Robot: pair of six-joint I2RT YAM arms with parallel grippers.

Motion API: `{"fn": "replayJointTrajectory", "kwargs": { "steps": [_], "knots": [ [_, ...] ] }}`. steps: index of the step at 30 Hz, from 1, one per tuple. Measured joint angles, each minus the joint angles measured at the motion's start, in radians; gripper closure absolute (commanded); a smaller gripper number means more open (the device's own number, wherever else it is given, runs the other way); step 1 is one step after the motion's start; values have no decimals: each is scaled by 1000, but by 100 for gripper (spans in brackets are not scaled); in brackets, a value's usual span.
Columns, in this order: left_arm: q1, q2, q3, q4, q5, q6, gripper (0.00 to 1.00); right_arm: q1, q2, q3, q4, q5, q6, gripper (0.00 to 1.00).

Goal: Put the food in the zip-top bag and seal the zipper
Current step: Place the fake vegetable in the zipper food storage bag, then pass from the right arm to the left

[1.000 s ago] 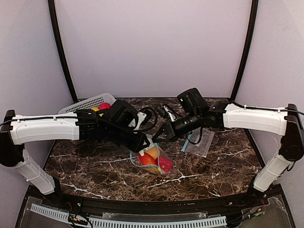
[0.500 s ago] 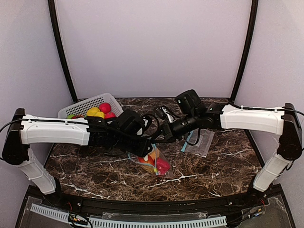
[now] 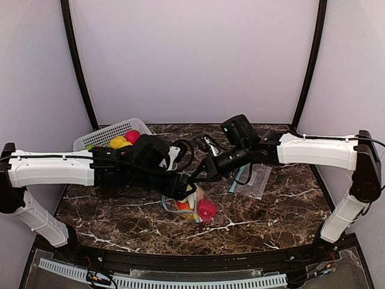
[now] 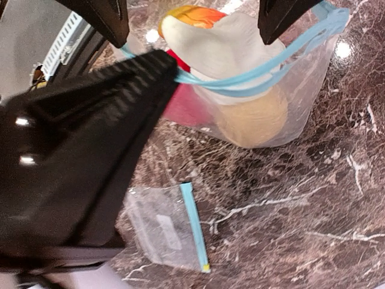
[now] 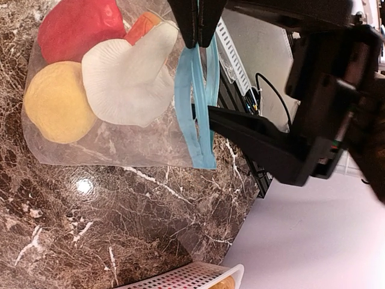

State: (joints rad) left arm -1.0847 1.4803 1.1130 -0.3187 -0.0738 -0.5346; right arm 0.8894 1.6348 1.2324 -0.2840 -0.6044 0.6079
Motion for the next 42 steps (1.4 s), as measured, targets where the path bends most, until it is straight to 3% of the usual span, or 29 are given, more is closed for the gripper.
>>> {"fn": "replayJointTrajectory", "kwargs": {
  "steps": [10,19,25,32,36,42],
  "knots": [
    [8,-325,-116,44,37,-85,19,0,0,0,0,2,-5,100],
    [81,-359,-386,131,107,-290,16,0,0,8,-2,4,-12,100],
    [88,-338,-448,215,169,-370,46,0,0,8,-2,15,-16,100],
    [90,-295,-475,334,222,-417,65,0,0,8,-2,22,-22,100],
    [90,-277,-475,370,233,-428,86,0,0,8,-3,24,-24,100],
    [93,-275,-474,404,232,-434,99,3,3,38,-26,55,-55,100]
  ]
}}
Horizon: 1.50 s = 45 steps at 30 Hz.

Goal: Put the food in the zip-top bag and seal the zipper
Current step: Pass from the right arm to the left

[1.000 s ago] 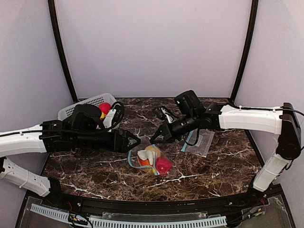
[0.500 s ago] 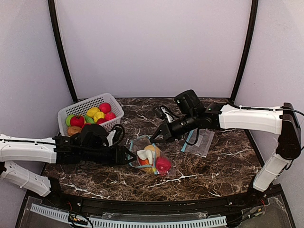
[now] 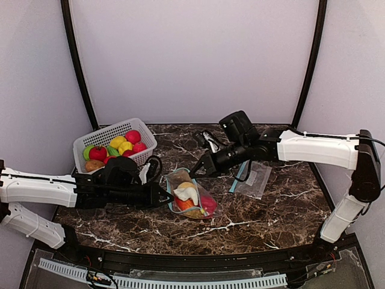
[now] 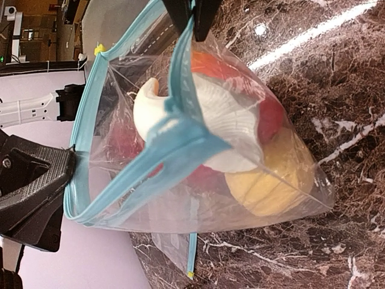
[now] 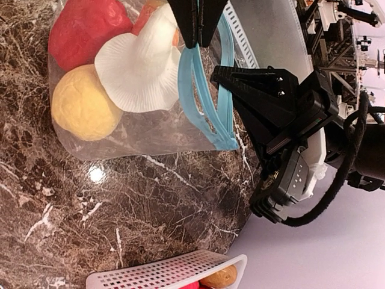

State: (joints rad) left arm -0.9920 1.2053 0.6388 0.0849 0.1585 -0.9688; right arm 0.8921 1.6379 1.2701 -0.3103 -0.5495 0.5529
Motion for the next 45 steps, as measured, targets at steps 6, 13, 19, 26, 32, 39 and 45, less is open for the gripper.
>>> {"fn": "replayJointTrajectory", "kwargs": {
  "steps": [6,13,19,26,32,39,45],
  "knots": [
    [2,-4,3,35,-33,1,99,33,31,54,-33,49,-55,100],
    [12,5,15,117,-82,-20,99,74,85,90,-65,86,-104,96],
    [32,11,14,150,-143,-47,99,79,87,95,-79,121,-124,61],
    [63,-15,-6,151,-216,-64,99,82,0,53,-87,203,-139,36],
    [74,-17,-6,150,-226,-64,99,83,-150,-72,-71,279,-146,45],
    [79,-25,-10,144,-228,-64,99,98,-274,-248,-34,344,-163,63],
    [80,-32,-12,142,-228,-64,99,130,-328,-302,-10,387,-187,71]
  ]
}}
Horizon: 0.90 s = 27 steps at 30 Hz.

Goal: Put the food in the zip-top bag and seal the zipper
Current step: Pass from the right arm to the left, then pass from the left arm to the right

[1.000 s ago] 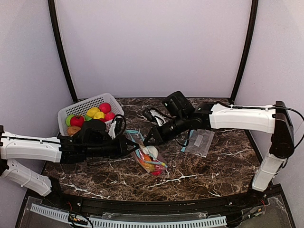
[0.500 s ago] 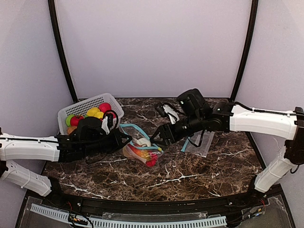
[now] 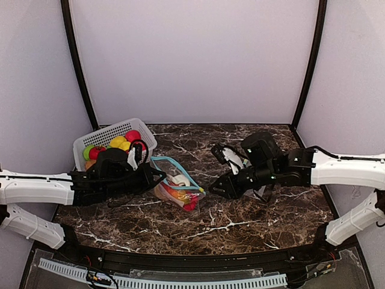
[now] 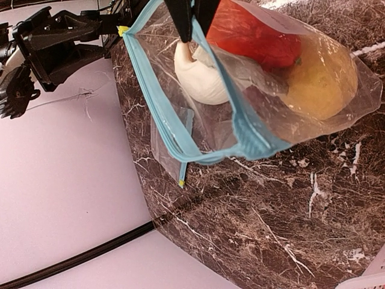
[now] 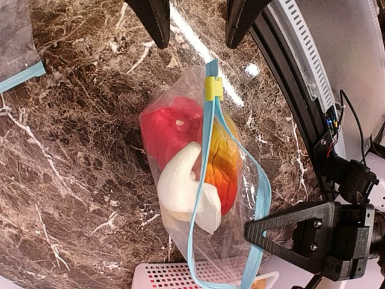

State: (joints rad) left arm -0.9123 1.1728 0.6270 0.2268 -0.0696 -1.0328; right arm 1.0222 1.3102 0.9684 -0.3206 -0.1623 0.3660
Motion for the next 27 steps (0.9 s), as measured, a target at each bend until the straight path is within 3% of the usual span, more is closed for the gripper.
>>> {"fn": "replayJointTrajectory", "kwargs": {
  "steps": [23,27],
  "knots": [
    [0,-1,0,-25,0,0,99,77,125,40,37,94,-68,89],
    [0,-1,0,-30,0,0,99,77,137,55,42,93,-78,99]
  ]
}}
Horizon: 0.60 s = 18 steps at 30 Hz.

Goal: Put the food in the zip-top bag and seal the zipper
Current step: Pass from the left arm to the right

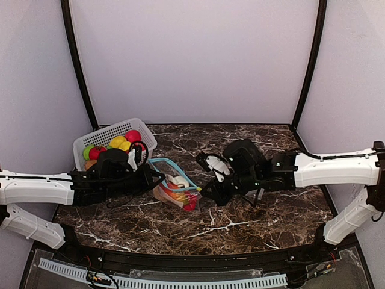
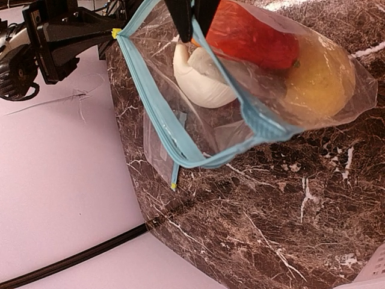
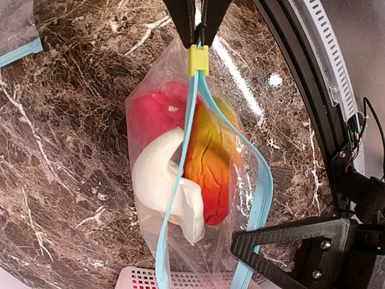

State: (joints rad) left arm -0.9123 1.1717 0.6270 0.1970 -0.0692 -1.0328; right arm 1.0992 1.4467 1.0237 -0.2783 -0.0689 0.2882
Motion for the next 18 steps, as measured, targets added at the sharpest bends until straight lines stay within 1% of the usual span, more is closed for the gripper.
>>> {"fn": "replayJointTrajectory", "kwargs": {
  "steps": [10,14,18],
  "knots": [
    [0,-18,0,-34,0,10,99,2,10,4,3,3,-12,100],
    [0,-54,0,-76,14,59,99,2,10,13,7,-16,-30,100],
    [0,-141,-5,-164,67,130,97,2,10,18,27,-73,-60,100]
  ]
}}
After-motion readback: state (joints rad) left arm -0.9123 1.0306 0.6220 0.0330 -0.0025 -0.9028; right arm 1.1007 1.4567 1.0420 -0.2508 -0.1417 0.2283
